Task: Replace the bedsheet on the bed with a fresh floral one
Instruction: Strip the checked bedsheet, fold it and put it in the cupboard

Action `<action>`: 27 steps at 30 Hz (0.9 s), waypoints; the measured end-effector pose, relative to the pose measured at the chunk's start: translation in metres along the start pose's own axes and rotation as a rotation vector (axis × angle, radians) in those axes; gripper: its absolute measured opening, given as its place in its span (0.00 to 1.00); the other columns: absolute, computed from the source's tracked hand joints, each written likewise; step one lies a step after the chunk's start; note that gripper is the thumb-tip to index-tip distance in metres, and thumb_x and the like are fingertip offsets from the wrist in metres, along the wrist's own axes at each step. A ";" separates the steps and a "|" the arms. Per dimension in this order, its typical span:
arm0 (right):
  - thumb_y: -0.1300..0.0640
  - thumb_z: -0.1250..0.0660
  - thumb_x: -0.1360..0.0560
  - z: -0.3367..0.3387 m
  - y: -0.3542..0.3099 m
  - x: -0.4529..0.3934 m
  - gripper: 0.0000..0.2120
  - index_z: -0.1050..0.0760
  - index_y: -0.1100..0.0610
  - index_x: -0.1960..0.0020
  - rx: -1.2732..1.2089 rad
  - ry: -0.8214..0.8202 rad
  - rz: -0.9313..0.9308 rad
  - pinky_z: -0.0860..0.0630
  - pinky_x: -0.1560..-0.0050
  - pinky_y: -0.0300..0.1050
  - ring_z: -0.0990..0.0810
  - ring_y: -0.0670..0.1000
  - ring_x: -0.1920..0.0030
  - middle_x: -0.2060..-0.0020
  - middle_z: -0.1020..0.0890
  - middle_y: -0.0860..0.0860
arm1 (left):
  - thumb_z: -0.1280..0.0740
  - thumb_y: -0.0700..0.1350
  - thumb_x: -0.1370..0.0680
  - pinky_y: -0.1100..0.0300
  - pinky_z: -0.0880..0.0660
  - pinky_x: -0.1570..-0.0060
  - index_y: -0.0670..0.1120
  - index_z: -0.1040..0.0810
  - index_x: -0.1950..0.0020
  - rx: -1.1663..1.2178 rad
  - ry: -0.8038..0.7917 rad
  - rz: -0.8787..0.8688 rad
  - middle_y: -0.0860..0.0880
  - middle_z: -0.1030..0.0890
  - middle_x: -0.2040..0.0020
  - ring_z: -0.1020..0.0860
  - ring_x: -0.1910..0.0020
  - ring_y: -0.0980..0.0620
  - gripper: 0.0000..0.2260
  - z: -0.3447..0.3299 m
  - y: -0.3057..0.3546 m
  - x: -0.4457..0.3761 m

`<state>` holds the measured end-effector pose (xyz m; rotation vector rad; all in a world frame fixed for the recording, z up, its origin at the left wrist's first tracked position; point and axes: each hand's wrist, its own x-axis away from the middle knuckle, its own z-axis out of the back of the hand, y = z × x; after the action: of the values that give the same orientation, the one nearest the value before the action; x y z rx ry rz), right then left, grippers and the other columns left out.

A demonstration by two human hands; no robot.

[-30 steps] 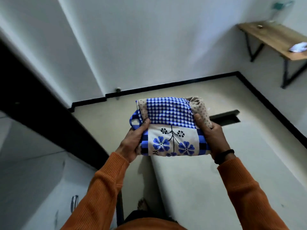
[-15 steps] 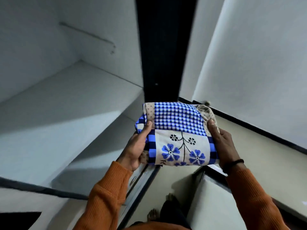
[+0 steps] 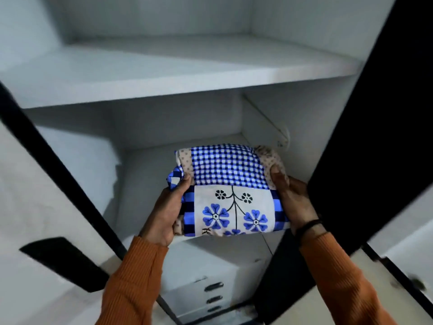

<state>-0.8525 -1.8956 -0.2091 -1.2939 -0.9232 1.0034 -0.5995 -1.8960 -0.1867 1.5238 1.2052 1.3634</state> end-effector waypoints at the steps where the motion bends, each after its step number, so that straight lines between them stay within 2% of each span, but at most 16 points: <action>1: 0.48 0.35 0.18 -0.009 0.001 -0.013 0.16 0.17 0.57 0.55 0.002 -0.035 -0.001 0.21 0.62 0.38 0.15 0.44 0.61 0.62 0.12 0.47 | 0.35 0.56 0.17 0.51 0.18 0.56 0.48 0.16 0.42 -0.014 0.061 0.000 0.44 0.13 0.49 0.13 0.57 0.46 0.15 0.003 0.001 -0.005; 2: 0.47 0.35 0.18 -0.018 0.002 -0.025 0.16 0.16 0.58 0.54 0.010 -0.061 0.000 0.21 0.60 0.40 0.15 0.45 0.60 0.61 0.12 0.48 | 0.35 0.56 0.18 0.53 0.18 0.61 0.47 0.16 0.44 -0.032 0.120 0.010 0.44 0.13 0.53 0.13 0.61 0.46 0.15 0.007 0.002 -0.009; 3: 0.47 0.35 0.18 -0.026 0.005 -0.035 0.17 0.16 0.58 0.54 0.029 -0.080 0.001 0.20 0.57 0.43 0.14 0.47 0.58 0.59 0.12 0.49 | 0.34 0.57 0.18 0.51 0.17 0.61 0.46 0.16 0.44 -0.049 0.168 0.027 0.45 0.12 0.54 0.13 0.61 0.45 0.17 0.010 0.002 -0.014; 5: 0.44 0.35 0.18 -0.040 0.005 -0.050 0.19 0.15 0.59 0.52 0.058 -0.130 0.008 0.19 0.50 0.49 0.13 0.51 0.53 0.57 0.12 0.51 | 0.34 0.60 0.19 0.40 0.17 0.49 0.45 0.15 0.45 -0.077 0.240 0.046 0.45 0.12 0.55 0.13 0.55 0.40 0.19 0.016 0.003 -0.024; 7: 0.43 0.36 0.18 -0.050 0.004 -0.060 0.20 0.15 0.58 0.50 0.072 -0.176 -0.015 0.19 0.48 0.48 0.13 0.53 0.52 0.56 0.12 0.53 | 0.35 0.60 0.19 0.36 0.20 0.45 0.45 0.15 0.47 -0.077 0.277 0.042 0.44 0.12 0.56 0.14 0.52 0.38 0.19 0.021 0.005 -0.033; 10: 0.44 0.35 0.19 -0.060 0.002 -0.074 0.19 0.16 0.60 0.52 0.081 -0.172 -0.042 0.21 0.51 0.46 0.15 0.54 0.53 0.53 0.13 0.57 | 0.35 0.59 0.18 0.39 0.18 0.46 0.45 0.15 0.47 -0.079 0.301 0.062 0.45 0.12 0.56 0.14 0.53 0.40 0.19 0.024 0.007 -0.045; 12: 0.45 0.34 0.19 -0.065 0.003 -0.080 0.18 0.17 0.60 0.52 0.086 -0.165 -0.055 0.21 0.50 0.48 0.15 0.55 0.53 0.52 0.14 0.60 | 0.35 0.58 0.18 0.41 0.18 0.47 0.44 0.16 0.46 -0.064 0.310 0.061 0.45 0.12 0.57 0.14 0.54 0.40 0.18 0.025 0.004 -0.053; 15: 0.43 0.34 0.19 -0.066 0.008 -0.088 0.20 0.17 0.61 0.49 0.093 -0.163 -0.097 0.20 0.50 0.48 0.15 0.58 0.51 0.53 0.14 0.59 | 0.33 0.56 0.19 0.41 0.18 0.46 0.43 0.17 0.46 -0.029 0.321 0.063 0.44 0.12 0.56 0.14 0.53 0.40 0.16 0.025 0.000 -0.063; 19: 0.42 0.34 0.20 -0.064 0.013 -0.100 0.22 0.18 0.63 0.53 0.168 -0.158 -0.100 0.20 0.49 0.51 0.15 0.59 0.52 0.55 0.14 0.59 | 0.31 0.54 0.20 0.45 0.17 0.47 0.43 0.17 0.48 0.014 0.343 0.032 0.43 0.13 0.55 0.14 0.55 0.41 0.14 0.026 -0.015 -0.076; 21: 0.42 0.35 0.20 -0.064 0.018 -0.105 0.23 0.20 0.63 0.53 0.304 -0.148 -0.077 0.22 0.46 0.53 0.17 0.60 0.51 0.55 0.16 0.59 | 0.31 0.57 0.20 0.48 0.18 0.46 0.44 0.19 0.43 -0.066 0.394 -0.055 0.44 0.14 0.48 0.15 0.52 0.44 0.17 0.026 -0.023 -0.084; 22: 0.41 0.35 0.20 -0.065 0.021 -0.108 0.22 0.20 0.62 0.47 0.362 -0.138 -0.067 0.23 0.43 0.54 0.18 0.60 0.47 0.50 0.16 0.60 | 0.32 0.58 0.20 0.49 0.19 0.44 0.45 0.22 0.37 -0.172 0.434 -0.112 0.45 0.15 0.43 0.16 0.48 0.45 0.20 0.025 -0.025 -0.087; 23: 0.42 0.35 0.19 -0.065 0.023 -0.108 0.23 0.23 0.61 0.36 0.413 -0.124 -0.051 0.26 0.37 0.54 0.20 0.60 0.40 0.41 0.18 0.61 | 0.33 0.59 0.20 0.50 0.21 0.42 0.46 0.27 0.30 -0.309 0.493 -0.182 0.46 0.18 0.40 0.19 0.44 0.45 0.24 0.021 -0.026 -0.086; 24: 0.43 0.35 0.19 -0.067 0.024 -0.107 0.27 0.30 0.59 0.27 0.479 -0.093 0.018 0.29 0.32 0.54 0.24 0.61 0.34 0.33 0.23 0.62 | 0.34 0.60 0.20 0.48 0.22 0.40 0.48 0.32 0.26 -0.452 0.564 -0.292 0.44 0.21 0.36 0.21 0.40 0.44 0.26 0.019 -0.028 -0.088; 25: 0.44 0.36 0.19 -0.069 0.023 -0.104 0.29 0.36 0.57 0.23 0.564 -0.049 0.165 0.32 0.29 0.56 0.29 0.62 0.29 0.29 0.28 0.62 | 0.36 0.60 0.19 0.46 0.23 0.39 0.49 0.33 0.25 -0.590 0.622 -0.445 0.44 0.22 0.35 0.23 0.37 0.43 0.26 0.015 -0.029 -0.088; 27: 0.44 0.42 0.19 -0.076 0.022 -0.094 0.28 0.37 0.55 0.22 0.751 0.037 0.581 0.35 0.28 0.61 0.33 0.63 0.27 0.26 0.31 0.61 | 0.39 0.60 0.19 0.43 0.26 0.36 0.49 0.29 0.29 -0.855 0.632 -0.747 0.47 0.21 0.36 0.25 0.36 0.47 0.23 0.001 -0.026 -0.085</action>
<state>-0.8118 -2.0080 -0.2348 -0.9219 -0.0712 1.5729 -0.6014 -1.9706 -0.2355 0.0102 1.1211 1.5324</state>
